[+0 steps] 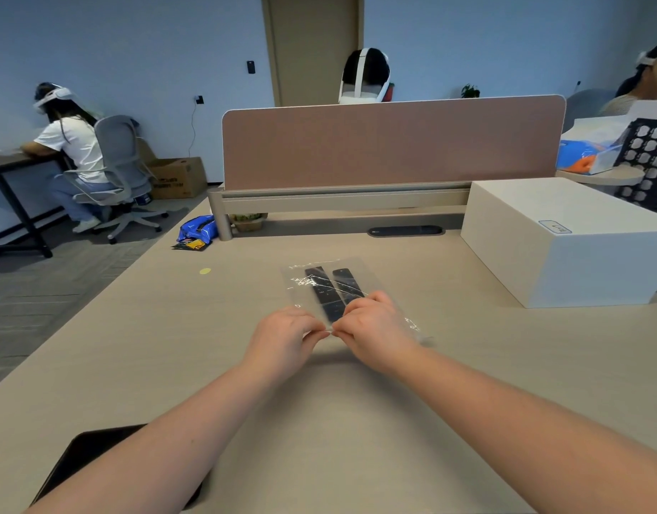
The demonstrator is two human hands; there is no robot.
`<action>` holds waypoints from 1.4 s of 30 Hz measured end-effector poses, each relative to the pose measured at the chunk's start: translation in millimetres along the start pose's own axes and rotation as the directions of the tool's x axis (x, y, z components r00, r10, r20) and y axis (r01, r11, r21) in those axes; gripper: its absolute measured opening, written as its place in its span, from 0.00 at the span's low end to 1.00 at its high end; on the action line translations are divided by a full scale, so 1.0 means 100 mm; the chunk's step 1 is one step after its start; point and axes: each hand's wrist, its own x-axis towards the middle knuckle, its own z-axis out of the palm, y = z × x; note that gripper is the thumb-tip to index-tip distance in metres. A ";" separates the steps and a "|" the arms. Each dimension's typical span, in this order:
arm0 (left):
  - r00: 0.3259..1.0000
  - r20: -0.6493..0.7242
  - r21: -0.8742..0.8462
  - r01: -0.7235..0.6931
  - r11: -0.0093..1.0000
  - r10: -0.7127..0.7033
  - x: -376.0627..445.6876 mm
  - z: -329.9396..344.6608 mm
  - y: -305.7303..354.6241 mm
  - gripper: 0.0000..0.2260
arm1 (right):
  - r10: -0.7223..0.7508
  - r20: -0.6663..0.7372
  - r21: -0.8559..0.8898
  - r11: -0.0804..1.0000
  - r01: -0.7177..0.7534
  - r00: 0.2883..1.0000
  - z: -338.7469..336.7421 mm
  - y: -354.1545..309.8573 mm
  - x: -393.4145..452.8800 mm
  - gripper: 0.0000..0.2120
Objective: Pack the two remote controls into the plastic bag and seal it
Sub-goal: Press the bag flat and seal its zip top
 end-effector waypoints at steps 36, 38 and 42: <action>0.992 0.006 0.069 -0.124 0.990 0.124 0.00 0.00 -0.07 0.13 | -0.168 0.061 -0.165 0.970 0.176 0.984 0.05 0.09 -0.06 0.11; 0.993 -0.002 0.080 -0.113 0.990 0.114 -0.02 -0.04 -0.10 0.14 | -0.157 0.084 -0.191 0.967 0.171 0.984 0.03 0.22 -0.11 0.12; 0.993 -0.001 0.098 -0.116 0.988 0.117 -0.10 -0.06 -0.12 0.14 | -0.139 0.117 -0.233 0.959 0.163 0.983 -0.02 0.43 -0.30 0.13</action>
